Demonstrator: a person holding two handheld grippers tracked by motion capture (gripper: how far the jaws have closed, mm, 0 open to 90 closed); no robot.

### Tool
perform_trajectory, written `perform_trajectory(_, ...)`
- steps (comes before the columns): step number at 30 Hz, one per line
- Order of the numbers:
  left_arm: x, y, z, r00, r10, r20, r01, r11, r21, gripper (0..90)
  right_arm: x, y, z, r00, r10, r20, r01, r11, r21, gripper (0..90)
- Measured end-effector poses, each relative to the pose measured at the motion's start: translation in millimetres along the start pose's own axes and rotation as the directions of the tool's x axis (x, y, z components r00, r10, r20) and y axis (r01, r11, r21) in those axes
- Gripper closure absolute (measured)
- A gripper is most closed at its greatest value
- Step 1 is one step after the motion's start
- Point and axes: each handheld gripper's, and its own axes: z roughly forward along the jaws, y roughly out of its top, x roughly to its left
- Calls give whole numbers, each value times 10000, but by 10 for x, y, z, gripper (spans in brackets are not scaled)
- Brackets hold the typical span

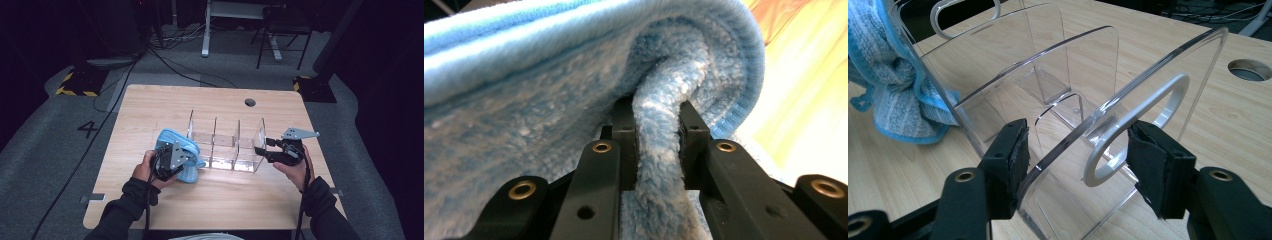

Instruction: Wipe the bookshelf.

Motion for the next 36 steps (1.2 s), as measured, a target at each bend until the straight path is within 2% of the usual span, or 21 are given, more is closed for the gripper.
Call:
perform_trajectory(5,9,16,30,10000,34,36,-34,10000,41,764,2,3,-1,10000,9,-4,-9,10000,37,424)
perform_trajectory(10,-41,99,87,9995,113,285,-110,9999,-117,768,-4,0,2,9999,124,-72,-124,9999,26,422)
perform_trajectory(16,-266,370,227,9951,673,731,-640,9969,-467,768,-1,3,3,9999,128,-54,-128,9999,49,421)
perform_trajectory(20,-501,606,402,9853,1297,1110,-1239,9906,-575,768,-1,2,3,9999,128,-46,-128,9999,43,421)
perform_trajectory(25,-819,873,663,9687,1950,1538,-1868,9802,-662,767,1,0,3,9999,127,-34,-127,9999,19,422)
perform_trajectory(32,-1174,1130,941,9540,2375,1831,-2263,9707,-804,766,10,1,3,10000,82,38,-82,10000,23,422)
perform_trajectory(35,-1265,1207,1005,9489,2589,1804,-2480,9654,-808,766,16,3,7,10000,31,79,-32,10000,40,425)
perform_trajectory(36,-1284,1235,1025,9479,2551,1907,-2430,9663,-848,766,18,4,9,9999,20,107,-21,10000,49,426)
